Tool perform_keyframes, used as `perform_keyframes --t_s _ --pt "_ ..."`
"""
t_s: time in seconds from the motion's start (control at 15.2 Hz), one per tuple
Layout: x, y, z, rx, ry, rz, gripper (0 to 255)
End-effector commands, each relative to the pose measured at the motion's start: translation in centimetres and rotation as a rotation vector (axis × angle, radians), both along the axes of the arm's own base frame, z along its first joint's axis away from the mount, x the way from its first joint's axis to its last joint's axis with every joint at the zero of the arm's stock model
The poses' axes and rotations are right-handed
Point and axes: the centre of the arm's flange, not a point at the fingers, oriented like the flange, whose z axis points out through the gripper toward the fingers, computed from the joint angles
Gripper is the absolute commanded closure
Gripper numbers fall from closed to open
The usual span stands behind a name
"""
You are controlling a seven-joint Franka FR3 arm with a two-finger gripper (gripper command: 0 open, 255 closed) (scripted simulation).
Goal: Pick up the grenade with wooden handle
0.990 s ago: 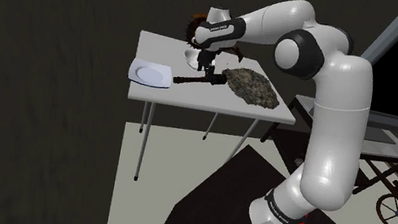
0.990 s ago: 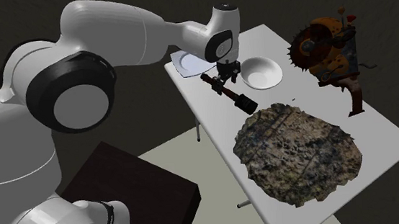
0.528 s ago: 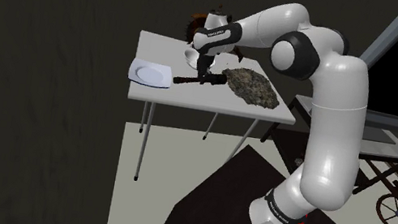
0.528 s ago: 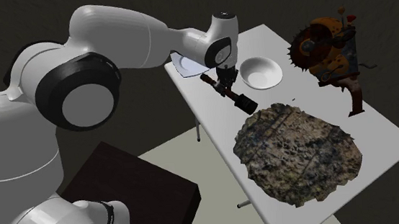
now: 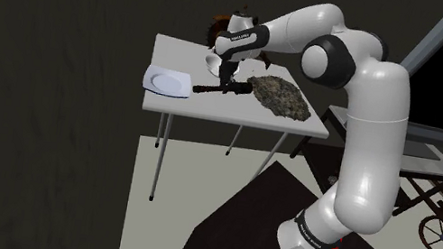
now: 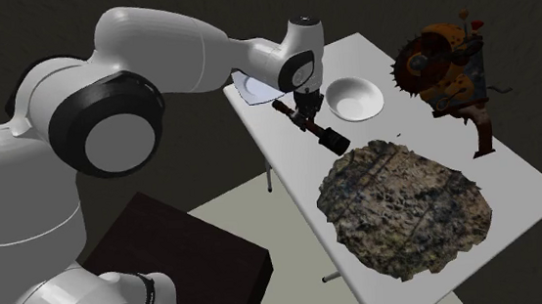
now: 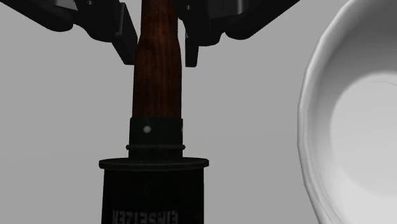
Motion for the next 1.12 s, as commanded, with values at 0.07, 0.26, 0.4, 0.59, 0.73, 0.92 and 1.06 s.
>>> perform_keyframes --t_s 0.07,0.26,0.4,0.59,0.73,0.92,1.06 --pt "0.0 -0.1 1.0 0.0 0.001 0.0 255" --pt "0.0 -0.1 2.6 0.0 0.001 0.0 255" --pt "0.0 -0.1 3.6 0.0 0.001 0.0 255" --pt "0.0 -0.1 5.2 0.0 0.001 0.0 255" --pt "0.0 -0.1 6.3 0.0 0.001 0.0 255" --pt "0.0 -0.1 7.8 0.0 0.001 0.0 255" --pt "0.0 -0.1 7.9 0.0 0.001 0.0 255"
